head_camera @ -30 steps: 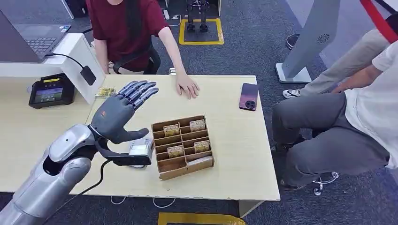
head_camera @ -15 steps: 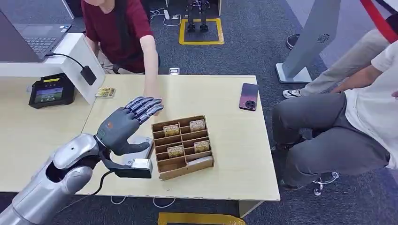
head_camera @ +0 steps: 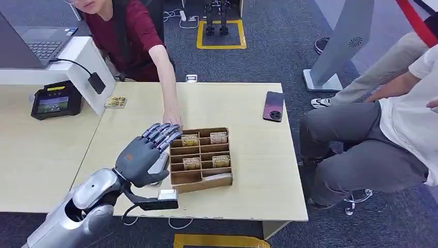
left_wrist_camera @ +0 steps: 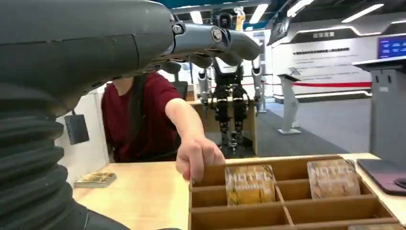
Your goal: Pass the card to the sensor for recognition and then transmit it.
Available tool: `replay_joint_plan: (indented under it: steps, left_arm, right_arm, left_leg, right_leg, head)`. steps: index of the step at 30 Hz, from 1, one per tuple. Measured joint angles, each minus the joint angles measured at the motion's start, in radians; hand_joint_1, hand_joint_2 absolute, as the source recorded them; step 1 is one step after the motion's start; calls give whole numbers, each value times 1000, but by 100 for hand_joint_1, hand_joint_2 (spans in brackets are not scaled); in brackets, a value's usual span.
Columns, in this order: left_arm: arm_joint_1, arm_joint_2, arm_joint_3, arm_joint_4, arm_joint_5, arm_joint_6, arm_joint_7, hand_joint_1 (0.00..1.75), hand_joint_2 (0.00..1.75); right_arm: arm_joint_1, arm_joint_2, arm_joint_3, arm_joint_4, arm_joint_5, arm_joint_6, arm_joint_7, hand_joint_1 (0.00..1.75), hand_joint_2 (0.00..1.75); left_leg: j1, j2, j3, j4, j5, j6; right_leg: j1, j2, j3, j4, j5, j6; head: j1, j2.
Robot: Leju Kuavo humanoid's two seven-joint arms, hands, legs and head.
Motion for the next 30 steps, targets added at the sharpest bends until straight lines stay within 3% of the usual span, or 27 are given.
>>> replay_joint_plan:
  steps: [30]
  left_arm:
    - [-5,-25,0,100,5,-27,-11,0,175]
  right_arm:
    - [0,0,-2,-5,9,10,-1,0,0]
  left_leg:
    - [0,0,0,0,0,0]
  right_leg:
    - [0,0,-1,0,0,0]
  head:
    - [0,0]
